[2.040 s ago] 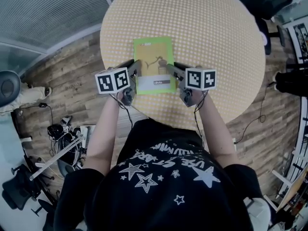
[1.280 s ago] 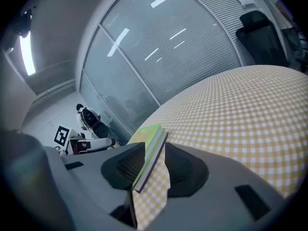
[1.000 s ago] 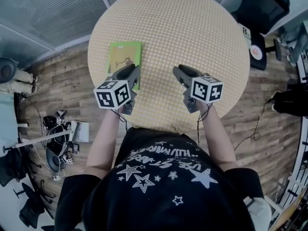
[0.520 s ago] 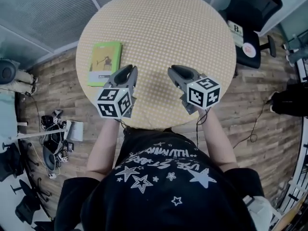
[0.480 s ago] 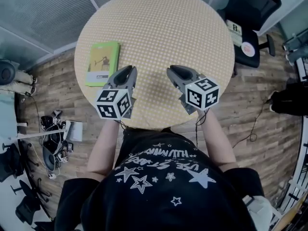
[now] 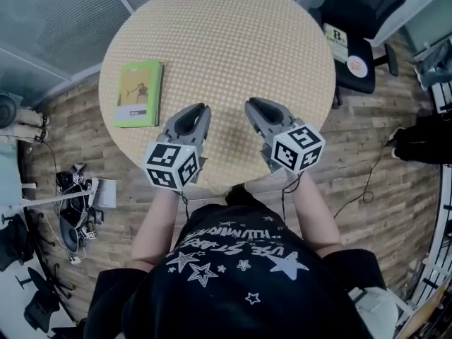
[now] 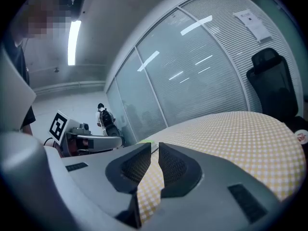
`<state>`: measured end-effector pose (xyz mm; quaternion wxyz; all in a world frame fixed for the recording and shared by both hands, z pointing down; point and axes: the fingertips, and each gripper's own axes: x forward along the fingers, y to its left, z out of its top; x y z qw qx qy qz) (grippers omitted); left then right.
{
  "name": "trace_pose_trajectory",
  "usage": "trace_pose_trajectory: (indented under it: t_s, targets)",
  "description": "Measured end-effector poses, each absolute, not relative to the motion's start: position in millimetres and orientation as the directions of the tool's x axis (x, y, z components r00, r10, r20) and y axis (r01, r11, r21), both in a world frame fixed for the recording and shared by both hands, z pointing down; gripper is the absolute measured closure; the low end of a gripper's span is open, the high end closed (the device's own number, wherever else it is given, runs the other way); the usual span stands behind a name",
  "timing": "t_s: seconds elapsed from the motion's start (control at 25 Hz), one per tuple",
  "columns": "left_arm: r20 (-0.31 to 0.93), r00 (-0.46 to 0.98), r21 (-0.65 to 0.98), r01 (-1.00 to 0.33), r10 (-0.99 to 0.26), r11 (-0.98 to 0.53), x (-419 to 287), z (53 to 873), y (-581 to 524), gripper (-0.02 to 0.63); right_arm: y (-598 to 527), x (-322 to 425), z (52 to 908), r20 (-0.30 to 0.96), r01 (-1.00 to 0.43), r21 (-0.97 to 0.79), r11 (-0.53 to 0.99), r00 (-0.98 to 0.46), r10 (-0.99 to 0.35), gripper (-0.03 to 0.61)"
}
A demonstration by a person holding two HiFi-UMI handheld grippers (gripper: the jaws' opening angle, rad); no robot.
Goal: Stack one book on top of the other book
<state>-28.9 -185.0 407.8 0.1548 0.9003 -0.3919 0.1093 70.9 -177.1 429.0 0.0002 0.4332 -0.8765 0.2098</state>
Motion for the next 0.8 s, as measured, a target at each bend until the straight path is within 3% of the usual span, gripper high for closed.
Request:
trace_pose_trajectory:
  t_s: [0.44,0.8]
  targets:
    - [0.29,0.694,0.176,-0.715,-0.658,-0.677,-78.5,392.9,-91.4,0.563,-105.4,38.0,387.7,0.058,-0.793,-0.34,0.504,-0.553,-0.831,0.515]
    - [0.247,0.743,0.178,-0.666,-0.622,-0.725,-113.0,379.0,-10.6,0.563,-13.4,3.1,366.1,0.036,-0.843,-0.288,0.454,-0.483,-0.875,0.515]
